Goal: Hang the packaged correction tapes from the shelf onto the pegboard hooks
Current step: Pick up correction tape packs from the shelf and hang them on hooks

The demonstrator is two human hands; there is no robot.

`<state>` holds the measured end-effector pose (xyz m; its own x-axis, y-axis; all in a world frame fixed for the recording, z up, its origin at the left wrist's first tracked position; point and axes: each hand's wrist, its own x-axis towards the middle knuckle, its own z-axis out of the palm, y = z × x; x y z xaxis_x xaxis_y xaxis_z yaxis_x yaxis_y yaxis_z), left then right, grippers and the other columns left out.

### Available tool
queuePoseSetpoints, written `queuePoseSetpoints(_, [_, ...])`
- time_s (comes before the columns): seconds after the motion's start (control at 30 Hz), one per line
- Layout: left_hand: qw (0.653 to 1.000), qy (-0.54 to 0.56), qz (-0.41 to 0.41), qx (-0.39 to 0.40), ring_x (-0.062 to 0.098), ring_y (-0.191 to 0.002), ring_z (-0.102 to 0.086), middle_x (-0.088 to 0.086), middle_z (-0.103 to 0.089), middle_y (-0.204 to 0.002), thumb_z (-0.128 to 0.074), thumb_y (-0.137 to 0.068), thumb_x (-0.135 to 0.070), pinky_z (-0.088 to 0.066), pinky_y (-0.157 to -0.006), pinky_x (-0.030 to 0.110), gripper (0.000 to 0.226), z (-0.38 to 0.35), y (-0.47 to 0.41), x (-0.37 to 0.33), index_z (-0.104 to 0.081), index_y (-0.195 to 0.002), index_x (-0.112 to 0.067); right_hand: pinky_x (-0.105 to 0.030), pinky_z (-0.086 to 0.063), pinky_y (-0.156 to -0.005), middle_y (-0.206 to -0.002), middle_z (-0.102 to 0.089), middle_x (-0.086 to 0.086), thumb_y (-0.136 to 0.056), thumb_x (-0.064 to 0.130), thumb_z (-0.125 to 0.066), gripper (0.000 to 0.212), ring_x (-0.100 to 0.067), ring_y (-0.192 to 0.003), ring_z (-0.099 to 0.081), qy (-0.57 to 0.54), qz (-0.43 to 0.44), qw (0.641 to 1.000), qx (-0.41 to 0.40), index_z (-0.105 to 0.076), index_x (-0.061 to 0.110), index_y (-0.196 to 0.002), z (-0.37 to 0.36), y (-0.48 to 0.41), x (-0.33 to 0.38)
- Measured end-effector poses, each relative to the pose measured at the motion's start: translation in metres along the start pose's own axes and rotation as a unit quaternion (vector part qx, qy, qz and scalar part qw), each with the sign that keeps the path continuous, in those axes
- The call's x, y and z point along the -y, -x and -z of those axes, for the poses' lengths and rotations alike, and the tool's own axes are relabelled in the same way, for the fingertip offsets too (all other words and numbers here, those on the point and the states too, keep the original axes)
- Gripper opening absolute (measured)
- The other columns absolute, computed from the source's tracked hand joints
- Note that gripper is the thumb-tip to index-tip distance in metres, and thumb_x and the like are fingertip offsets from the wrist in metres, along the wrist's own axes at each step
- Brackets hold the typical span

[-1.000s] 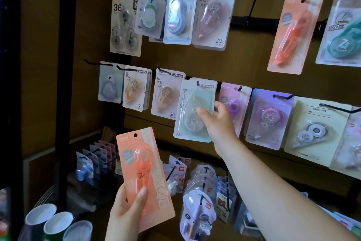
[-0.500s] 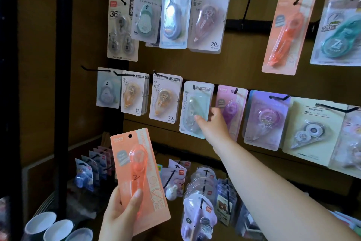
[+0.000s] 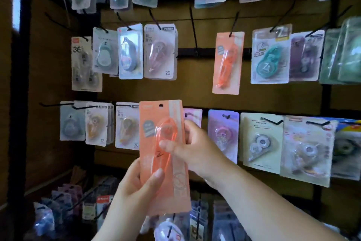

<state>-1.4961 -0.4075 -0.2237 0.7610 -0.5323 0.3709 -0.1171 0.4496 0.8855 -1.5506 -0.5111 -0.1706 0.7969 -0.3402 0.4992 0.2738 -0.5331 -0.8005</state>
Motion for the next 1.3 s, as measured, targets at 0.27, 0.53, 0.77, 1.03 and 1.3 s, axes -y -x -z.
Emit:
queuePoseSetpoints(0.27, [0.977, -0.092, -0.090, 0.167, 0.010, -0.047, -0.065, 0.002, -0.067, -0.068, -0.052, -0.088, -0.001, -0.053, -0.045, 0.020, 0.031, -0.087, -0.050, -0.037, -0.049, -0.091, -0.031, -0.027, -0.053, -0.078, -0.098, -0.063, 0.004, -0.083, 0.021, -0.063, 0.030, -0.013, -0.091, -0.062, 0.019, 0.100, 0.980, -0.172, -0.052, 0.022, -0.111, 0.117, -0.037, 0.060])
queuePoseSetpoints(0.53, [0.961, -0.127, -0.172, 0.178, 0.009, -0.054, -0.067, 0.002, -0.068, -0.087, -0.054, -0.088, -0.006, -0.058, -0.056, 0.023, 0.070, -0.117, -0.099, -0.088, -0.021, -0.141, -0.037, -0.041, -0.048, -0.093, -0.124, -0.060, -0.005, -0.085, 0.037, -0.059, 0.050, -0.024, -0.110, -0.059, 0.066, 0.114, 0.972, -0.196, -0.045, 0.017, -0.129, 0.150, -0.072, 0.100])
queuePoseSetpoints(0.77, [0.954, -0.178, -0.166, 0.176, 0.010, -0.049, -0.064, 0.007, -0.066, -0.073, -0.054, -0.088, -0.008, -0.058, -0.056, 0.026, 0.068, -0.118, -0.114, -0.095, -0.022, -0.142, -0.035, -0.034, -0.047, -0.085, -0.127, -0.057, -0.005, -0.088, 0.034, -0.055, 0.047, -0.022, -0.108, -0.057, 0.090, 0.094, 0.966, -0.221, -0.044, 0.015, -0.130, 0.150, -0.089, 0.099])
queuePoseSetpoints(1.03, [0.951, -0.191, -0.175, 0.171, 0.011, -0.041, -0.059, 0.007, -0.060, -0.061, -0.053, -0.090, -0.011, -0.055, -0.049, 0.026, 0.065, -0.119, -0.112, -0.087, -0.022, -0.141, -0.038, -0.025, -0.046, -0.067, -0.112, -0.062, 0.000, -0.089, 0.034, -0.055, 0.042, -0.015, -0.091, -0.059, 0.068, 0.075, 0.977, -0.187, -0.048, 0.016, -0.126, 0.154, -0.089, 0.094])
queuePoseSetpoints(1.3, [0.947, -0.208, -0.179, 0.170, 0.012, -0.045, -0.060, 0.006, -0.061, -0.063, -0.052, -0.090, -0.014, -0.057, -0.053, 0.027, 0.067, -0.127, -0.112, -0.092, -0.018, -0.143, -0.038, -0.021, -0.044, -0.059, -0.108, -0.061, 0.002, -0.088, 0.035, -0.055, 0.043, -0.011, -0.083, -0.058, 0.073, 0.093, 0.967, -0.223, -0.050, 0.016, -0.126, 0.159, -0.089, 0.094])
